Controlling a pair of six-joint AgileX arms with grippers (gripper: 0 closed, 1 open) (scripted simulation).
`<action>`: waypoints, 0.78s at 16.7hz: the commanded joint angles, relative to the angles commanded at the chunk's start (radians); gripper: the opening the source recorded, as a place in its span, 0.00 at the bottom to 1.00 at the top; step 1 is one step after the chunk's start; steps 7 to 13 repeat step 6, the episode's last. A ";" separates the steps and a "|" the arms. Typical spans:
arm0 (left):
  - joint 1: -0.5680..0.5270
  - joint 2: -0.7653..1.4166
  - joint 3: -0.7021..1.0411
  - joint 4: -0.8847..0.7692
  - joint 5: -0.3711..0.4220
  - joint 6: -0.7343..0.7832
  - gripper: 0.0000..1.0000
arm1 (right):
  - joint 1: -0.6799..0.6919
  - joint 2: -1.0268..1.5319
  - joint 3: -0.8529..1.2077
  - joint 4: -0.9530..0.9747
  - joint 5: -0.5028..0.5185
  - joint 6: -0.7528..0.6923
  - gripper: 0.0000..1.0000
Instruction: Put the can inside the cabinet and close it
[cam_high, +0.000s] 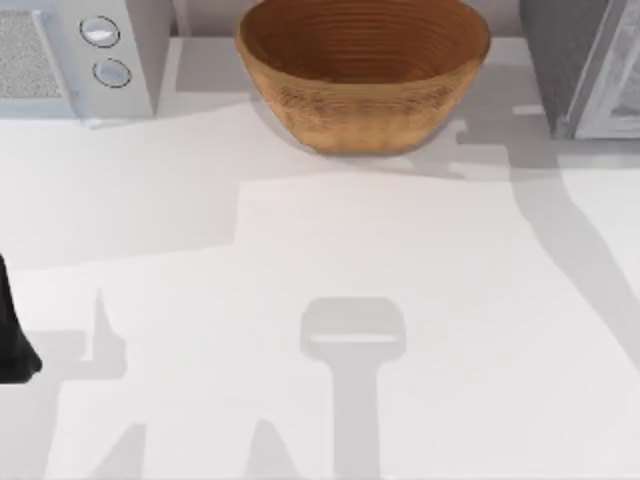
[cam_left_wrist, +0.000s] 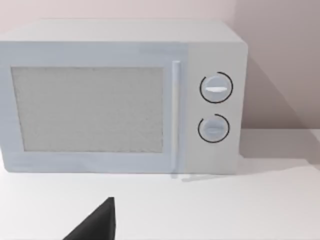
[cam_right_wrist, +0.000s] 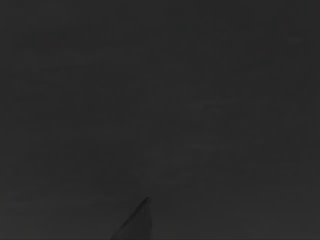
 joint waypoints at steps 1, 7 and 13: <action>0.000 0.000 0.000 0.000 0.000 0.000 1.00 | -0.013 0.024 0.017 0.007 -0.013 0.000 1.00; 0.000 0.000 0.000 0.000 0.000 0.000 1.00 | -0.063 0.115 0.081 0.034 -0.061 0.001 1.00; 0.000 0.000 0.000 0.000 0.000 0.000 1.00 | -0.063 0.115 0.081 0.034 -0.061 0.001 1.00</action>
